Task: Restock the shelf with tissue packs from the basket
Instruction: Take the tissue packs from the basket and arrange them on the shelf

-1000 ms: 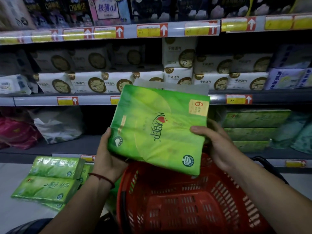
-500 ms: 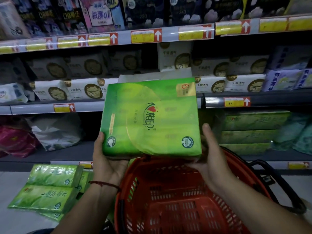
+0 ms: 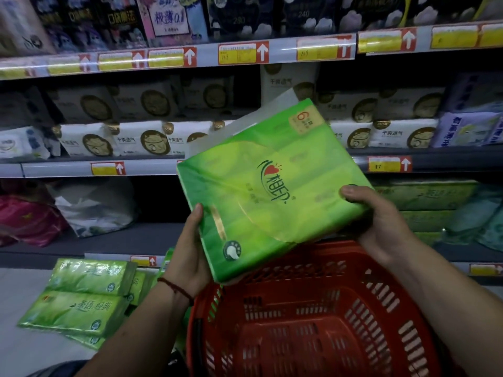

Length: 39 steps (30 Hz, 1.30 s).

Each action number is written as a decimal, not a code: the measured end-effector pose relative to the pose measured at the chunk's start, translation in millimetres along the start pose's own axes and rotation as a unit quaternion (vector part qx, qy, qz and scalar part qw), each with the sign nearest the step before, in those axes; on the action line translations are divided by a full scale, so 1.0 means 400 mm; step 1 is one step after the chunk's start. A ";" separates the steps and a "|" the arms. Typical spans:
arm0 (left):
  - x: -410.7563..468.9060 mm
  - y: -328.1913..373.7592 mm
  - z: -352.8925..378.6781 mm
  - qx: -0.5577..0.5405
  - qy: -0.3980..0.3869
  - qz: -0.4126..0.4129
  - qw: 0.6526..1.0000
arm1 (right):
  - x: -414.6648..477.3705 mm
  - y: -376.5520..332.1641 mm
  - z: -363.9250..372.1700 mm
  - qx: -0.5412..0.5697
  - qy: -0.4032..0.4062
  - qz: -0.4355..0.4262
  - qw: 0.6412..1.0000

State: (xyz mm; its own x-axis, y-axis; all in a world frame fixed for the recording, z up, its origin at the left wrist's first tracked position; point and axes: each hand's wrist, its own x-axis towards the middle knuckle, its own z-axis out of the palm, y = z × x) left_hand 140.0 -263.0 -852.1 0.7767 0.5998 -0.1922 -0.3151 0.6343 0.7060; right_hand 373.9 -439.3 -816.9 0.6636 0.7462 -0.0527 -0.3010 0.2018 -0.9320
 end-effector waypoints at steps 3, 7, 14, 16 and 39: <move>-0.002 -0.002 0.028 -0.029 0.027 0.030 0.999 | -0.013 0.005 0.022 0.040 0.000 -0.001 0.999; 0.004 -0.028 0.031 -0.043 0.026 0.050 0.997 | -0.050 0.053 0.113 0.092 -0.008 0.028 0.995; 0.002 -0.023 0.038 -0.067 -0.002 0.048 0.997 | -0.037 0.052 0.101 0.020 -0.024 -0.002 1.000; 0.008 0.012 0.026 -0.068 0.040 0.073 0.994 | -0.032 0.036 0.079 -0.012 -0.037 -0.011 0.999; -0.010 0.192 0.018 0.347 0.048 0.233 0.907 | -0.016 -0.042 0.153 -0.308 -0.018 -0.126 0.943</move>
State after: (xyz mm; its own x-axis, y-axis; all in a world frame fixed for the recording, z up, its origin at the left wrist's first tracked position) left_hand 116.4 -220.0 -792.1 0.5858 0.7849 0.2022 -0.1516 -0.1389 0.9786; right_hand 332.8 -408.6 -779.1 0.6340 0.7468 0.2009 0.3261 -0.0226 -0.9451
